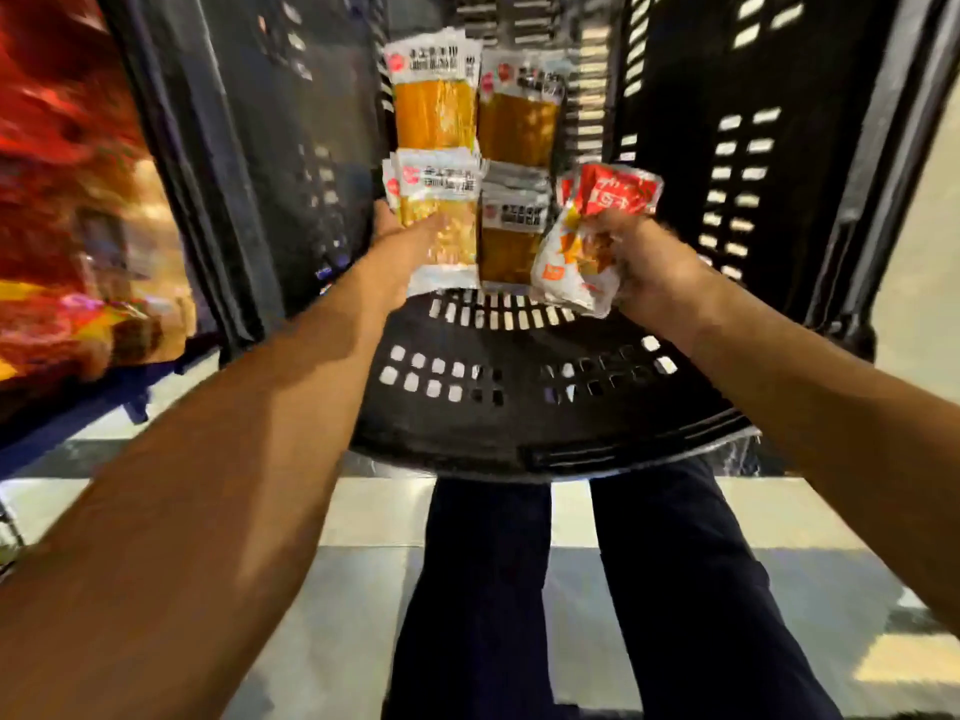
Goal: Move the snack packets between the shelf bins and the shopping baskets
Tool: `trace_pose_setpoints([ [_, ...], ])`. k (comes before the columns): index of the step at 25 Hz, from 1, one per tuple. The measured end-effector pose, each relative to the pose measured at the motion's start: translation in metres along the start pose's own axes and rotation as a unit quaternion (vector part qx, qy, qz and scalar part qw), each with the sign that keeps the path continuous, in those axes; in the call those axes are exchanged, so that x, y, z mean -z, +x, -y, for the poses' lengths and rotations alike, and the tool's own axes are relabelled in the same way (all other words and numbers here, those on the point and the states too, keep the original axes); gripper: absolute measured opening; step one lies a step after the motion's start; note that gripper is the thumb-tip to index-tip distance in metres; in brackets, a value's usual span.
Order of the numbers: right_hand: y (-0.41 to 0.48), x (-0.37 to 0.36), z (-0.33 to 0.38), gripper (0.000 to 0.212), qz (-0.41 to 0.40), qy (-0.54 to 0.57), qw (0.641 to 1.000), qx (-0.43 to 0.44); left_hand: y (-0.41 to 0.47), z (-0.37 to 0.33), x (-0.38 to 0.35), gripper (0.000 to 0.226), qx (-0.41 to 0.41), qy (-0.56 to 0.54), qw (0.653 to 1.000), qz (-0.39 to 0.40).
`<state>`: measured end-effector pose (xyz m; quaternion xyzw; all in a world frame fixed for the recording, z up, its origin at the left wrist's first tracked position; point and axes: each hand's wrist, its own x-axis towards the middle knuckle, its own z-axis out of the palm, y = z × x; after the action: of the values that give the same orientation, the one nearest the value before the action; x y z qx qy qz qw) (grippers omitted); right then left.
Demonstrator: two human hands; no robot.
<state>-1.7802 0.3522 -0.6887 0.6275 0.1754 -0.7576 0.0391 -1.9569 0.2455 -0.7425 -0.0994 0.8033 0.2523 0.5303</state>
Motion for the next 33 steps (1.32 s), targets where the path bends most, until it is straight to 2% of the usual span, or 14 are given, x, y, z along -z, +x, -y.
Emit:
trace_pose_setpoints([
  [5,0.014,0.007,-0.013,0.008,0.009,-0.037,0.999,-0.024,0.019,0.014,-0.017,0.078,-0.011,0.079,0.997,0.0],
  [8,0.013,0.005,-0.013,0.013,0.022,-0.072,0.997,-0.014,0.009,0.022,-0.024,0.066,-0.076,0.146,0.981,-0.106],
  [11,0.008,0.007,-0.007,0.018,0.028,-0.099,0.995,-0.015,-0.009,0.027,-0.032,0.053,-0.083,0.245,0.935,-0.244],
  [14,0.008,0.012,-0.001,0.014,0.026,-0.101,0.994,-0.015,-0.014,0.028,-0.03,0.044,-0.107,0.265,0.916,-0.283],
  [20,-0.001,0.01,-0.002,0.048,0.024,-0.111,0.993,-0.018,-0.026,0.031,-0.008,0.036,-0.159,0.272,0.919,-0.238],
  [23,-0.037,0.002,0.008,0.067,0.003,-0.092,0.996,-0.02,-0.069,0.024,0.004,0.036,-0.158,0.264,0.941,-0.14],
  [26,-0.106,0.001,0.02,0.046,0.036,-0.103,0.994,-0.014,-0.14,0.007,0.023,0.038,-0.17,0.273,0.946,-0.045],
  [30,-0.216,0.002,0.044,0.033,0.027,-0.085,0.996,0.029,-0.252,-0.009,0.049,0.041,-0.189,0.259,0.947,-0.027],
  [33,-0.303,0.011,0.048,0.025,0.062,-0.068,0.994,0.055,-0.336,-0.014,0.07,0.039,-0.175,0.234,0.956,-0.022],
])
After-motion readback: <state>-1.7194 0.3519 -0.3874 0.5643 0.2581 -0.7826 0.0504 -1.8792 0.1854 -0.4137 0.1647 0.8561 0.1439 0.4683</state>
